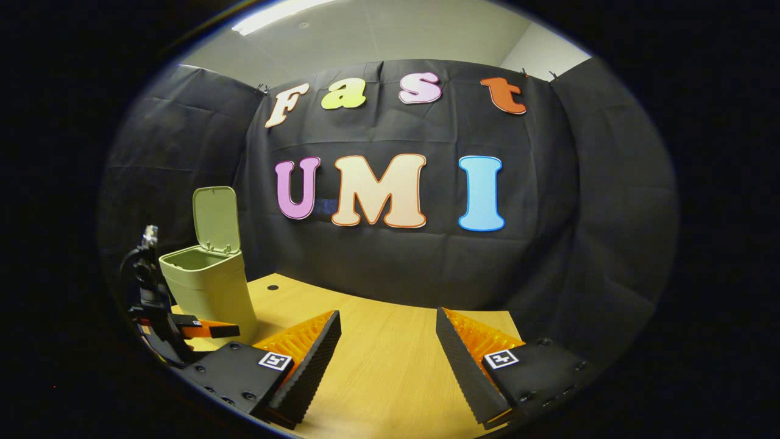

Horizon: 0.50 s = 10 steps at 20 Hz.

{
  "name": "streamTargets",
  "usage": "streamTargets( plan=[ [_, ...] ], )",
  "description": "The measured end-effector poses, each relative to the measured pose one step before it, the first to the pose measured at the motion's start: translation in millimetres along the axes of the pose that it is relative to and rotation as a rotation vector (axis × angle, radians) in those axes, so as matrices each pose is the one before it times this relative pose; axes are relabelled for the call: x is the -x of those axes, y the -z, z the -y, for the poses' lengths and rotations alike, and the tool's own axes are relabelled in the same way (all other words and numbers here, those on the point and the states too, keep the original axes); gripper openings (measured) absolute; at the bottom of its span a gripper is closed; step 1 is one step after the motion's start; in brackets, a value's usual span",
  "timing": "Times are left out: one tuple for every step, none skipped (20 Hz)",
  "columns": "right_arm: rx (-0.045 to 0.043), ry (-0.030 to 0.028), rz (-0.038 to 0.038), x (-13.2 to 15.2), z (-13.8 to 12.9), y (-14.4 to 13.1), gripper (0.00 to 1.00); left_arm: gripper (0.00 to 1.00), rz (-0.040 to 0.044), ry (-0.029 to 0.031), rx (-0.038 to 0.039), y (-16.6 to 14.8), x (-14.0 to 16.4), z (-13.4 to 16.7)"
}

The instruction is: Press the lid of the desktop garbage bin to open it, pick up the crumpled paper on the desktop and throw it into the bin, then pick up the pop can on the desktop and drop it into the bin, and finally close the garbage bin lid.

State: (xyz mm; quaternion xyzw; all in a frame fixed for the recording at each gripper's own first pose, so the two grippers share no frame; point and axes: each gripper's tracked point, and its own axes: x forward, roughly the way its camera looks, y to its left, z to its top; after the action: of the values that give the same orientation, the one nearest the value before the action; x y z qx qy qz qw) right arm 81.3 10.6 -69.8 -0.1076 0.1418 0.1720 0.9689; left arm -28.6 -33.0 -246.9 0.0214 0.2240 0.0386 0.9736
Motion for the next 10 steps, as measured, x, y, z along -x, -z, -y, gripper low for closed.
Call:
streamTargets(
  plan=[
    [-0.00076,-0.00003,-0.00585,1.93,3.93,3.19,0.98,0.97,-0.02533,-0.01003,0.00029,11.17,-3.64,-0.13],
    [-0.00252,0.00094,-0.00518,1.17,4.27,2.27,0.98,0.95,-0.01935,-0.00846,0.00251,8.82,-2.28,-0.47],
    [-0.00444,0.00007,-0.00016,0.87,4.18,1.11,0.98,0.94,-0.01966,-0.00486,0.00478,7.73,-2.74,0.23],
    [-0.00537,0.00299,0.00015,1.52,4.04,1.55,0.98,0.94,-0.01624,-0.0054,-0.00008,7.38,-3.79,-0.11],
    [-0.00576,0.00124,-0.00446,-0.02,3.79,2.23,0.98,0.94,-0.02069,-0.00788,-0.00358,8.55,-3.03,-0.67],
    [-0.00476,-0.00061,-0.00607,-0.04,2.85,1.98,0.98,0.95,-0.0215,-0.00797,-0.00237,10.53,-3.28,-0.77],
    [-0.00348,0.00136,-0.00738,0.9,3.26,2.72,0.98,0.95,-0.0162,-0.00311,0.00305,6.18,-3.44,0.66],
    [0.00051,0.0031,-0.0009,0.56,3.53,-0.04,0.98,0.95,-0.01627,-0.00098,0.00599,7.9,-2.45,2.6],
    [-0.00252,0.00162,0.0008,1.35,2.77,-0.81,0.98,0.95,-0.01748,-0.00398,-0.0003,6.42,-4.22,0.8],
    [-0.00249,-0.00162,-0.00069,0.73,0.89,0.05,0.98,0.95,-0.01485,-0.00588,-0.00159,5.75,-0.94,0.61]
  ],
)
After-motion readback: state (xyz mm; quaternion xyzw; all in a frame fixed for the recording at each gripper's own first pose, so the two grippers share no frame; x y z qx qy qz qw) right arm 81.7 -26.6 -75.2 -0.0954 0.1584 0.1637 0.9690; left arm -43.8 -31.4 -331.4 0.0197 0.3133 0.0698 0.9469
